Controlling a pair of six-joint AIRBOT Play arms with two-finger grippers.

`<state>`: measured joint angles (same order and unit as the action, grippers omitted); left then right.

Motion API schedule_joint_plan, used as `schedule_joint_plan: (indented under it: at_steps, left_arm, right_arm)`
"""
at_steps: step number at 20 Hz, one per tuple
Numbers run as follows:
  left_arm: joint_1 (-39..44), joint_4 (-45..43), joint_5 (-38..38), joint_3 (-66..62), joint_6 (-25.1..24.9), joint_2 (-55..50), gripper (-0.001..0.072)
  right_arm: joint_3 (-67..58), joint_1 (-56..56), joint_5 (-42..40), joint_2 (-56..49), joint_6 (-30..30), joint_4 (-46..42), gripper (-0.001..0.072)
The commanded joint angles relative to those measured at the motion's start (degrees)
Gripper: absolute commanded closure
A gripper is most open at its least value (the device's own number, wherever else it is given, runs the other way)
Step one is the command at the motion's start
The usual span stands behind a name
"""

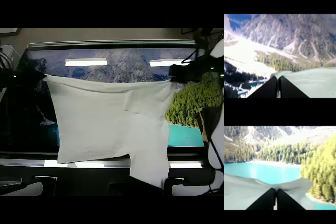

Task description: Fold the clothes and pants, and hang the long-sleeved shirts on hangers.

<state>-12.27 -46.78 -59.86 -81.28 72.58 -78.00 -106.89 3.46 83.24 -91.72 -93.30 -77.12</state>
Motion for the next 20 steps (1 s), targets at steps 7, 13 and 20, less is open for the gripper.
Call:
schedule_joint_plan:
  at_steps: [7,13,20]
  left_arm:
    - [1.1,5.0,13.3,-3.5,0.1,-25.0,0.0688]
    - [1.7,10.8,19.5,-3.5,0.0,-28.1,0.0688]
    - [0.8,10.8,4.1,-6.5,0.1,-29.3,0.0140]
  right_arm:
    - [0.5,-2.6,-32.2,-19.5,-8.5,2.9,0.0674]
    - [0.6,-0.9,-36.2,-21.5,-9.9,3.1,0.0675]
    - [-1.4,0.8,-19.5,-21.2,-9.0,8.9,0.0288]
